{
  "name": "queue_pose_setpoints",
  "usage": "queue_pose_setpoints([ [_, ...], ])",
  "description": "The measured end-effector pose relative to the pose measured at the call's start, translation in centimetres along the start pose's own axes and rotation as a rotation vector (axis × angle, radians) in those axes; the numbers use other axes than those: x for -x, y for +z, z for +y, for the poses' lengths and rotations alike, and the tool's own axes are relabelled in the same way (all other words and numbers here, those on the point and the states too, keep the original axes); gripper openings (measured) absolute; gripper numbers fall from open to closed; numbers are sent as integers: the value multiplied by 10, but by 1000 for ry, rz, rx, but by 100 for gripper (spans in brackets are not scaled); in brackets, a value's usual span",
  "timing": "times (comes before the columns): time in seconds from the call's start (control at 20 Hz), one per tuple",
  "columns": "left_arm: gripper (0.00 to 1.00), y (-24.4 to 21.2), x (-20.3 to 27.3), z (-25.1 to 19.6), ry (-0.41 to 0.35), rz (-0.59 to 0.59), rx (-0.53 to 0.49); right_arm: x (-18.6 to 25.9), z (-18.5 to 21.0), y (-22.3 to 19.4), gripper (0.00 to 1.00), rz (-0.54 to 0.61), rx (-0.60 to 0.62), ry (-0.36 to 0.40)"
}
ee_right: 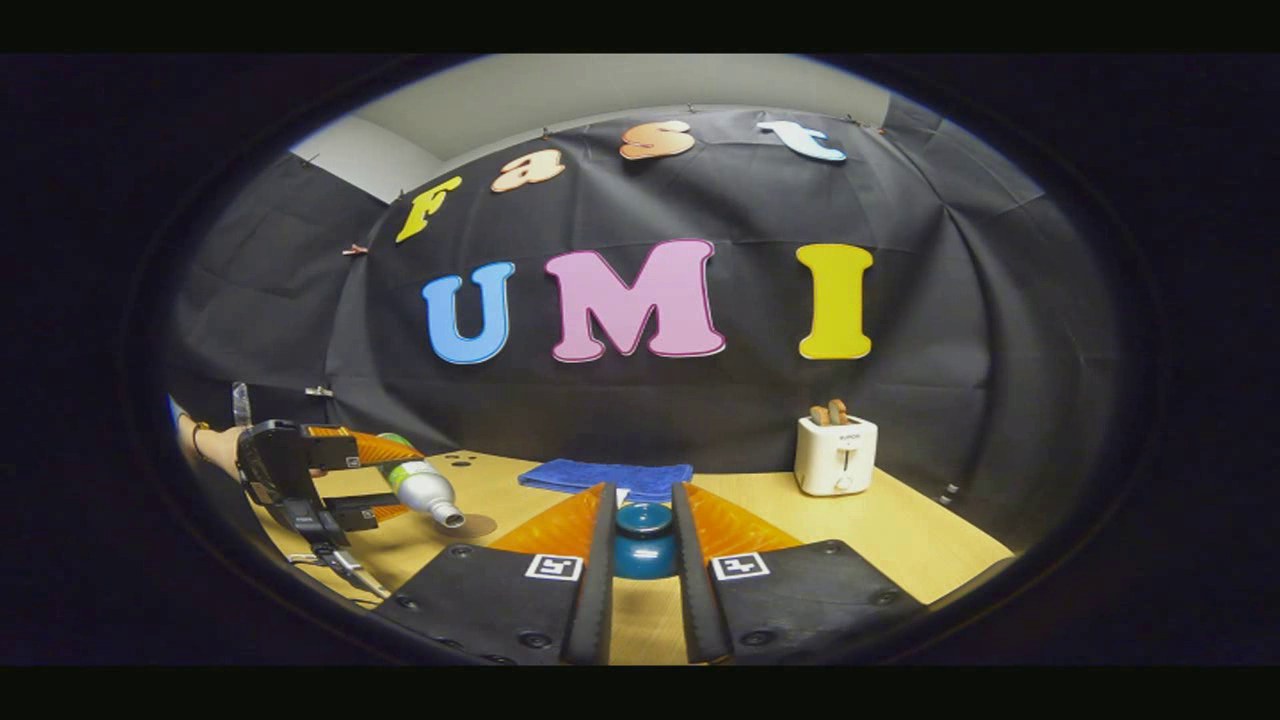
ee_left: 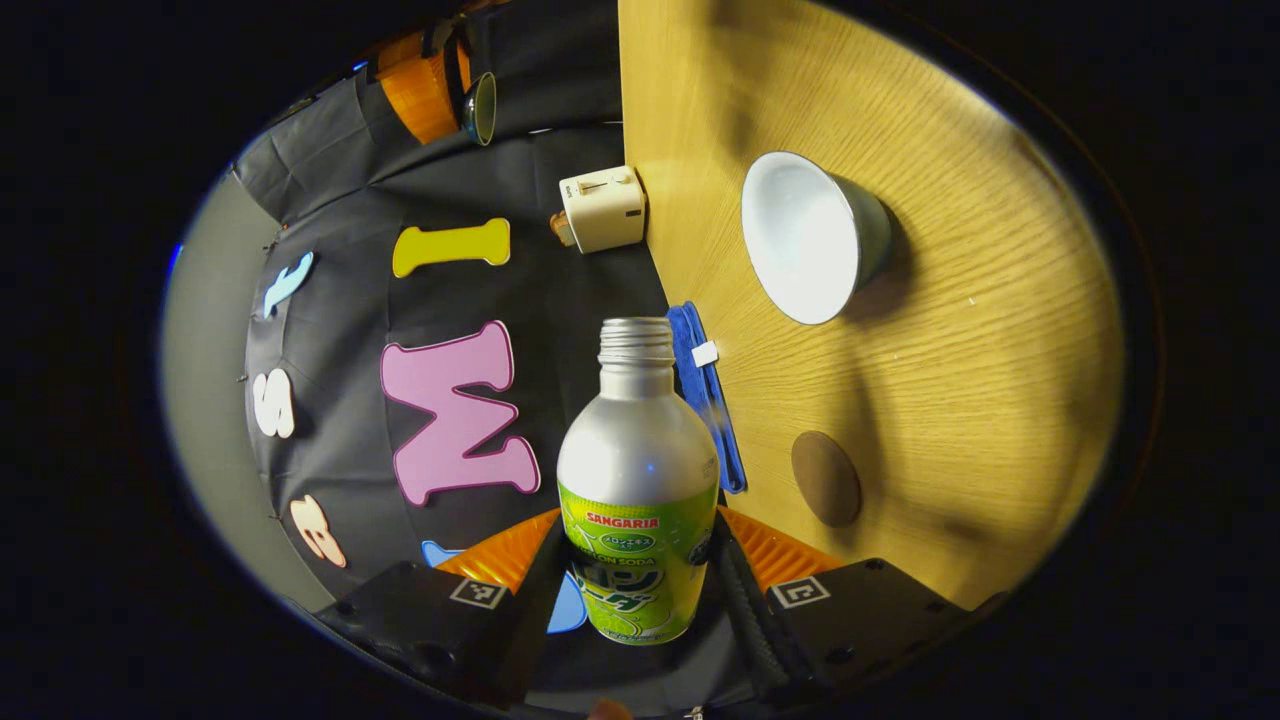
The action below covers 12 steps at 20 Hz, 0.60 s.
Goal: Open the teacup lid with one hand, grasp the water bottle and pour water into the teacup with the other hand; after pouring, place the water bottle on the coaster and then close the teacup lid.
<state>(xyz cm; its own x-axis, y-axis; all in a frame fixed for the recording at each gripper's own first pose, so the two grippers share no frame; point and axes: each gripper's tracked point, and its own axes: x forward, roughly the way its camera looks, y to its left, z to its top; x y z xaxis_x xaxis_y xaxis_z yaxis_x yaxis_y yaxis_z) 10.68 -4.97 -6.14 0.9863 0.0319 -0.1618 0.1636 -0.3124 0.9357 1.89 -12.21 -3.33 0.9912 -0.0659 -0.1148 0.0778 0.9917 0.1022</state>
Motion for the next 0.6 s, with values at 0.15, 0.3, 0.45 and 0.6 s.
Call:
queue_pose_setpoints([
  [0.15, 81, 0, 0, 4, 0, -2, -35, 0, 0, 2, 27, -3, 3, 1],
  [0.3, 81, 2, -2, 6, 1, -5, -73, 1, -1, 2, 32, -6, 1, -1],
  [0.45, 81, 2, -2, 12, 10, -14, -105, 1, -2, 3, 32, -7, -3, -2],
  [0.6, 81, 5, 1, 19, 36, -19, -155, 2, -1, 4, 32, -9, -1, -1],
])
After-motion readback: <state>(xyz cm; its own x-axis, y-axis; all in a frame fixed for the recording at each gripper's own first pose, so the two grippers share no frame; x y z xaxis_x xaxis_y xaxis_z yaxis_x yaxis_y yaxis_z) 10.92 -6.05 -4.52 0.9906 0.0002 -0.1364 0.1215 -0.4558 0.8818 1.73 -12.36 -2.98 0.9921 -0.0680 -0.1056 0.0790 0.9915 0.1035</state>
